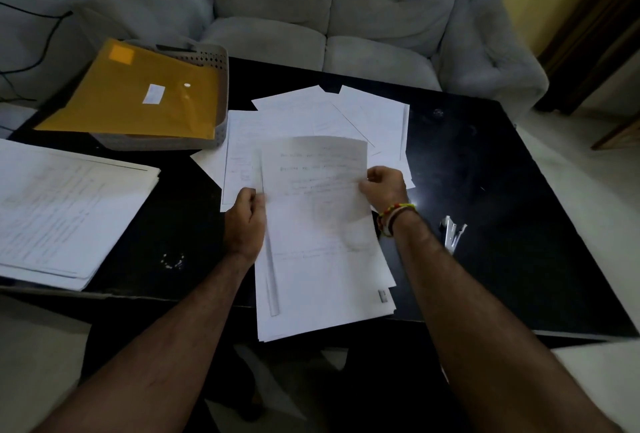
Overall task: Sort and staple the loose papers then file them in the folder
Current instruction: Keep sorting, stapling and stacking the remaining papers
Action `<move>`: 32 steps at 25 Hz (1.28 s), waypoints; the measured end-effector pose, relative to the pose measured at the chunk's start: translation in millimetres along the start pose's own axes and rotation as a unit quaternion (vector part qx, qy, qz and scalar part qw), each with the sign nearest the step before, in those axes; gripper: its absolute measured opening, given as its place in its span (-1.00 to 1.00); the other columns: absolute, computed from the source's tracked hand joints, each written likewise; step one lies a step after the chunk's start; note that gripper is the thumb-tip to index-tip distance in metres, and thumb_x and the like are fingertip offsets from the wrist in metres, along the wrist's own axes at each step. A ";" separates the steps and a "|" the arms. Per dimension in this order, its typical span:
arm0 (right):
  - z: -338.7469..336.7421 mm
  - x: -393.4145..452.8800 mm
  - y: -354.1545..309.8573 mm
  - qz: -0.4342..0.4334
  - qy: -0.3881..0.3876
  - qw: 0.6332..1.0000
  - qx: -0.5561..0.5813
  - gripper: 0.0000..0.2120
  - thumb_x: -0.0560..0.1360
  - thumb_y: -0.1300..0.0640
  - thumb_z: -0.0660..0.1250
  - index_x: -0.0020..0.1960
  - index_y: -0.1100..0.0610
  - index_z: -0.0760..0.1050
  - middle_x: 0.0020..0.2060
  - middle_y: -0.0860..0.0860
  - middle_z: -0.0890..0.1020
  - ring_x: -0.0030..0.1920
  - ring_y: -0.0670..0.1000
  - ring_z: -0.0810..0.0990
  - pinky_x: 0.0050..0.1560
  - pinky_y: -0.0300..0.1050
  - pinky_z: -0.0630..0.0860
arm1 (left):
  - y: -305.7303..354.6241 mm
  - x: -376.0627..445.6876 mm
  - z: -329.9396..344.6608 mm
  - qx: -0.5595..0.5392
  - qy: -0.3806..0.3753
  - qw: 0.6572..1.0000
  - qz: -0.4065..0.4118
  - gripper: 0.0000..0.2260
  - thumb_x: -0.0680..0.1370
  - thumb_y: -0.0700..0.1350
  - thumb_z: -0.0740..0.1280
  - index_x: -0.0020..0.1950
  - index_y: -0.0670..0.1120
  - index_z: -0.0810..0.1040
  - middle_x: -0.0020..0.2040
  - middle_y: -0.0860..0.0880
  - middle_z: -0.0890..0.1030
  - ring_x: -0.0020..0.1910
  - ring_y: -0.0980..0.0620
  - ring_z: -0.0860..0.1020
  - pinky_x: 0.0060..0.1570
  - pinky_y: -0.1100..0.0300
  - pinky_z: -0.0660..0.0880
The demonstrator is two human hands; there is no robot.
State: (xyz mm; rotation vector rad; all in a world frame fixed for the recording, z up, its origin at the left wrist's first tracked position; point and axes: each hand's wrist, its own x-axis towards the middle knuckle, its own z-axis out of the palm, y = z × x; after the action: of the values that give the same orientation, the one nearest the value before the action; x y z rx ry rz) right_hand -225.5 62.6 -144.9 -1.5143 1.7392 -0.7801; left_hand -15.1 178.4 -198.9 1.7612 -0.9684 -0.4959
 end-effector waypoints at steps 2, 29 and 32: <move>-10.8 7.0 -17.8 -0.035 0.030 0.998 -0.053 -0.90 0.35 0.22 0.32 -0.34 0.14 0.49 -0.44 -0.06 0.50 -0.29 0.00 0.51 -0.27 -0.22 0.44 | -1.0 0.3 -0.8 -0.048 0.000 0.999 -0.008 -0.71 0.63 0.01 0.13 -0.09 -0.16 0.50 -0.26 0.03 0.53 -0.25 0.07 0.45 -0.24 0.28 0.31; 85.3 -92.5 20.7 -0.612 -0.072 0.770 -0.165 -0.74 0.52 0.34 0.24 0.17 0.23 0.56 -0.02 0.17 0.61 -0.07 0.19 0.58 0.00 0.04 0.49 | -10.7 4.6 -2.8 0.017 -0.024 0.999 0.031 -0.87 0.50 -0.18 0.39 0.01 -0.06 0.49 -0.09 0.07 0.59 -0.12 0.06 0.54 -0.10 0.24 0.46; 64.8 -72.2 20.4 -0.355 0.122 0.922 -0.099 -0.70 0.51 0.19 0.29 0.24 0.20 0.49 0.14 0.10 0.58 0.15 0.12 0.54 0.21 0.02 0.46 | -4.3 -0.2 -1.9 0.050 -0.042 0.997 0.048 -0.87 0.54 -0.22 0.30 0.05 -0.07 0.43 -0.08 0.04 0.58 -0.16 0.02 0.54 -0.14 0.18 0.46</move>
State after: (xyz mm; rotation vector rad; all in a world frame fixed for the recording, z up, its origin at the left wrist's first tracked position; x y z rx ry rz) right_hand -178.6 136.9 -190.8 -2.3237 1.4488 -1.2146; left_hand -12.2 180.3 -202.0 1.7836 -1.1499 -0.4706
